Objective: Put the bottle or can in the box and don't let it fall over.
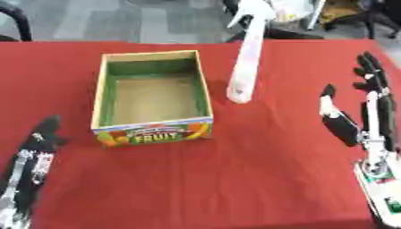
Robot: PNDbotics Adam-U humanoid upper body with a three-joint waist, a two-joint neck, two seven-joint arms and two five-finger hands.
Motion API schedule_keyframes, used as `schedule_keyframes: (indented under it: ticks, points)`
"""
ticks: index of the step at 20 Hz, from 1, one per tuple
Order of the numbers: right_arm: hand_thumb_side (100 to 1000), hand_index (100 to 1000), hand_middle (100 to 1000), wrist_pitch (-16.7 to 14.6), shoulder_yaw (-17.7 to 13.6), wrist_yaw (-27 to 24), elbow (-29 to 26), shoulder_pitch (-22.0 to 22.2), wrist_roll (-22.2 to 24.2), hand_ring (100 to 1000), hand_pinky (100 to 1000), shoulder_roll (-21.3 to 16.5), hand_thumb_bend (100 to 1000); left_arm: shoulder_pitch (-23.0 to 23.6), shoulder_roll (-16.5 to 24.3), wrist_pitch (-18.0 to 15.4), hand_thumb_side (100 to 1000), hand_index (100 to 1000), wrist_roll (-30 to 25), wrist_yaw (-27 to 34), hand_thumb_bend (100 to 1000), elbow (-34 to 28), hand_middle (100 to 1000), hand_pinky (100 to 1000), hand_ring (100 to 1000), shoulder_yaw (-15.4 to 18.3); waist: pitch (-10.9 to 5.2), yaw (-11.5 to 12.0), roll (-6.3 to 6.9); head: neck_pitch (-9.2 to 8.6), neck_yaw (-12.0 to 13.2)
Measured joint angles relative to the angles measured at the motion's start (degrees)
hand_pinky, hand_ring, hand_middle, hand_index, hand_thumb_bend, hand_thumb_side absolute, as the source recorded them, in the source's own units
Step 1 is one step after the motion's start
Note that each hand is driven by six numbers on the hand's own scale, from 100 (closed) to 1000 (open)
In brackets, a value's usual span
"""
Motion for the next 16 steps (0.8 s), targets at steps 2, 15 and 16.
schedule_keyframes:
  ticks: [2,15,16]
  points:
    - [470,973,1000,-0.2,0.1,-0.4,0.0,0.0,-0.8,846,737,0.0,100,0.0,0.0,0.0,794,887,0.0,0.0,436,0.0,946,874,1000,0.0,0.0,0.0,0.0,0.0,0.0]
    - [470,952,1000,-2.4,0.4,-4.0,0.4,0.0,-3.3,840,739,0.0,100,0.0,0.0,0.0,795,887,0.0,0.0,434,0.0,947,874,1000,0.0,0.0,0.0,-0.01,0.0,-0.2]
    - [470,955,1000,-2.6,0.4,-4.0,0.5,0.0,-3.2,840,739,0.0,100,0.0,0.0,0.0,795,887,0.0,0.0,434,0.0,947,874,1000,0.0,0.0,0.0,-0.01,0.0,-0.2]
